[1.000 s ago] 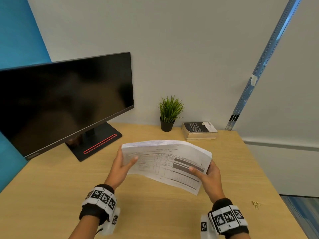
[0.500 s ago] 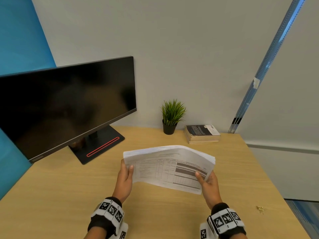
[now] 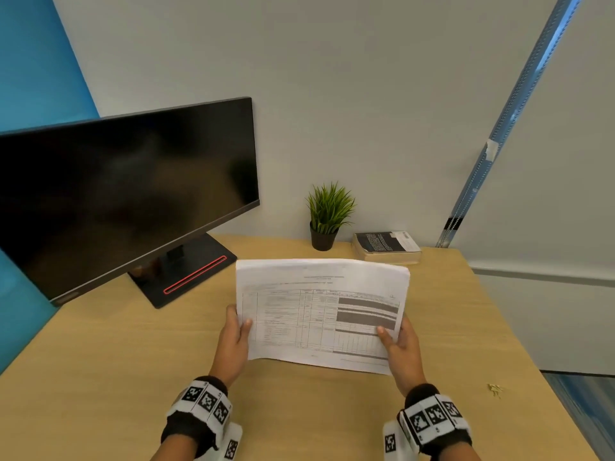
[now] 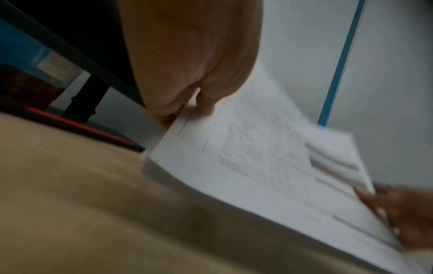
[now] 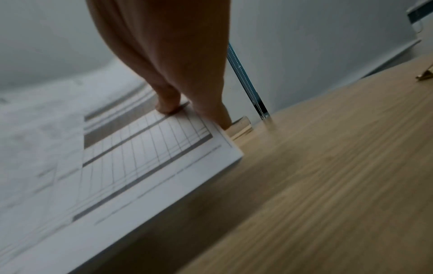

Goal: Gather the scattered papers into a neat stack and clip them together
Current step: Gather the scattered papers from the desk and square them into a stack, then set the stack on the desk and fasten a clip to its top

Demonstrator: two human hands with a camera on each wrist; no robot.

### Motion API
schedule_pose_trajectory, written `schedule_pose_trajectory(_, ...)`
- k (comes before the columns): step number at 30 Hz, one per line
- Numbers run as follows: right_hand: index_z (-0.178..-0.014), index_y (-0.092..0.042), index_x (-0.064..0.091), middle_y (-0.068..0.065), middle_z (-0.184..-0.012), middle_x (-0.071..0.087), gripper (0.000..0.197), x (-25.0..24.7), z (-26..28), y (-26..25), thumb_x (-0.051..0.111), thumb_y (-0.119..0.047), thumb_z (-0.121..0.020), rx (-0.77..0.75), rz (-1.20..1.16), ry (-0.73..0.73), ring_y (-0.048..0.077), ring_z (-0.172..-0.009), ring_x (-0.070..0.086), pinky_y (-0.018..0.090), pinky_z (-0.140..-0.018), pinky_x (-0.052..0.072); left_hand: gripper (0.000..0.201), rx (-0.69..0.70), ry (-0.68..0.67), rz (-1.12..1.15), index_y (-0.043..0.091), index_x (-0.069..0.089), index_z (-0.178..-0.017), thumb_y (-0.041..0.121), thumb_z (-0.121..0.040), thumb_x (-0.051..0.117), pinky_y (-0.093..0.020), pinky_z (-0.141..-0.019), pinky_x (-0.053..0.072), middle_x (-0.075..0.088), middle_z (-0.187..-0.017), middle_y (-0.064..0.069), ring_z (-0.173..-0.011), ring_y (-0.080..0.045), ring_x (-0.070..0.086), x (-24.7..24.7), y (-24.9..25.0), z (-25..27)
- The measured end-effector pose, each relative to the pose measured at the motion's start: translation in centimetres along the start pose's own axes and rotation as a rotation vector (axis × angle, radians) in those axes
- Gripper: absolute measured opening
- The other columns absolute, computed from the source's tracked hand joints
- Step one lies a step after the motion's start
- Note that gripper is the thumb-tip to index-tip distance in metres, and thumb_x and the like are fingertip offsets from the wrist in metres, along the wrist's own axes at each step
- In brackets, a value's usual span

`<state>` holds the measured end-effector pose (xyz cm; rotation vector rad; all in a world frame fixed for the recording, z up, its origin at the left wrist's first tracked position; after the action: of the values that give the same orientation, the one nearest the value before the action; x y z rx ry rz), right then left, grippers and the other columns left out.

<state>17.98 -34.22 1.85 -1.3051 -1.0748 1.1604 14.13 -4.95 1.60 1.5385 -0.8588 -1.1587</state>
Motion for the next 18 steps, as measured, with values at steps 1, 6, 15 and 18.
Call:
schedule_pose_trajectory(1,-0.123,-0.007,0.048,0.008,-0.113,0.065,0.036,-0.3,-0.1,-0.2,0.055,0.002,-0.088,0.005,0.001,0.012,0.023,-0.105,0.062,0.041,-0.091,0.051,0.015,-0.021,0.023,-0.014,0.011,0.04,-0.111,0.009,-0.097,0.04,-0.014,-0.072,0.051,0.058,-0.105,0.007,-0.1,-0.014,0.059,-0.1,0.5,0.1)
schedule_pose_trajectory(6,-0.123,-0.009,0.041,0.014,-0.095,0.062,0.051,-0.7,0.4,2.1,0.065,0.001,-0.08,0.195,0.388,0.003,0.029,-0.087,0.06,0.034,-0.071,0.05,0.023,-0.348,0.01,-0.244,0.0,0.046,-0.109,0.005,-0.089,0.055,-0.035,-0.082,0.044,0.054,-0.102,-0.008,-0.098,-0.027,0.054,-0.6,-2.9,0.4)
schedule_pose_trajectory(15,-0.092,-0.024,0.062,0.003,-0.106,0.038,0.013,-1.8,1.9,2.9,0.067,-0.026,-0.081,0.315,0.9,-0.08,0.03,-0.115,0.035,0.037,-0.083,0.033,0.047,-0.288,-0.011,-0.839,0.008,0.04,-0.123,0.02,-0.083,0.062,-0.045,-0.094,0.039,0.039,-0.126,-0.012,-0.119,-0.032,0.039,1.7,-3.2,3.0)
schedule_pose_trajectory(18,-0.101,-0.022,0.064,0.006,-0.116,0.046,0.02,-5.5,1.9,2.2,0.065,-0.021,-0.081,0.289,0.925,0.087,0.03,-0.116,0.037,0.042,-0.091,0.035,0.043,0.077,-0.133,-0.736,0.025,0.047,-0.124,0.026,-0.083,0.063,-0.041,-0.097,0.033,0.037,-0.134,0.0,-0.125,-0.022,0.032,3.2,-1.0,4.5)
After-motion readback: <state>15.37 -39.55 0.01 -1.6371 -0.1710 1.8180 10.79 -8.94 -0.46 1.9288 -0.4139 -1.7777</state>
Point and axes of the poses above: each hand's wrist, its own z-axis away from the middle knuckle, its own x-axis out of the palm, y = z × x, the point moved 1 cm from there along -z, towards the middle knuckle
